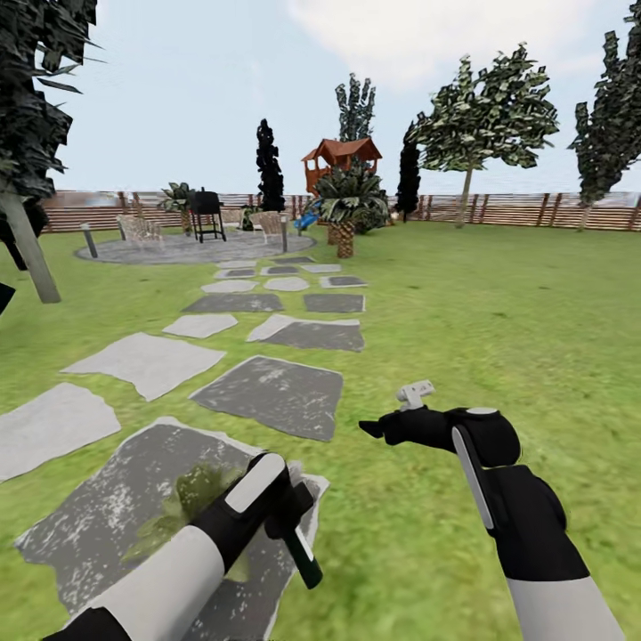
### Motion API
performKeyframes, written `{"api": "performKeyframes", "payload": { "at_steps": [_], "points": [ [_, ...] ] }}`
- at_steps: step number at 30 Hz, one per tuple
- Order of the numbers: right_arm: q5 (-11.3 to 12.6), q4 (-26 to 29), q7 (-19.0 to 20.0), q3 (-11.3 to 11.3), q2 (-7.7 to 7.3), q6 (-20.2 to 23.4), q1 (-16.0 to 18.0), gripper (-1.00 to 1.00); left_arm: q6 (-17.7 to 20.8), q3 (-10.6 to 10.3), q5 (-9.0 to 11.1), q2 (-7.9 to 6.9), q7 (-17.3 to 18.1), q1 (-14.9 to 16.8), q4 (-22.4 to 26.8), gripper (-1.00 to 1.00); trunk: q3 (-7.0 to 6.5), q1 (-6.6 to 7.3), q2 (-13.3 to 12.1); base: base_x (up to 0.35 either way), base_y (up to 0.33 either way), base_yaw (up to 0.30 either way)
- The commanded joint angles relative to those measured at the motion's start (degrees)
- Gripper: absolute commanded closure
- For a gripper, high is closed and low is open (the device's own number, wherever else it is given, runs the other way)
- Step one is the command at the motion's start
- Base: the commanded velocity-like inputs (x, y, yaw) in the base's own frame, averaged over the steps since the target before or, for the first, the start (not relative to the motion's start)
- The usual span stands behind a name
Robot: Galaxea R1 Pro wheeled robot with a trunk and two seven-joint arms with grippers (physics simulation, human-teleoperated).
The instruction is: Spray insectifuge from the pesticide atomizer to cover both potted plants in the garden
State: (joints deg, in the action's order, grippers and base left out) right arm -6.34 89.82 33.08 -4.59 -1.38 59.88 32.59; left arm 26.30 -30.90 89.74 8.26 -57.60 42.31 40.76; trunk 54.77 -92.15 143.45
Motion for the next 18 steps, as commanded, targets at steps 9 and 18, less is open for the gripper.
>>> {"api": "performKeyframes", "payload": {
  "at_steps": [9,18],
  "points": [
    [-0.7,-0.4,0.5,-2.1,0.27,0.1,-0.1,-1.00,-7.5,-0.5,-14.2,-1.16,-0.7,-6.5,8.3,1.00,0.06,0.01,0.0,0.001,-0.340,0.288],
    [-0.7,-0.4,0.5,-2.2,0.29,0.1,-0.2,-1.00,-14.9,-0.6,-34.3,-1.07,8.8,-11.0,7.5,1.00,0.06,0.01,0.0,0.039,-0.237,0.288]
  ]
}}
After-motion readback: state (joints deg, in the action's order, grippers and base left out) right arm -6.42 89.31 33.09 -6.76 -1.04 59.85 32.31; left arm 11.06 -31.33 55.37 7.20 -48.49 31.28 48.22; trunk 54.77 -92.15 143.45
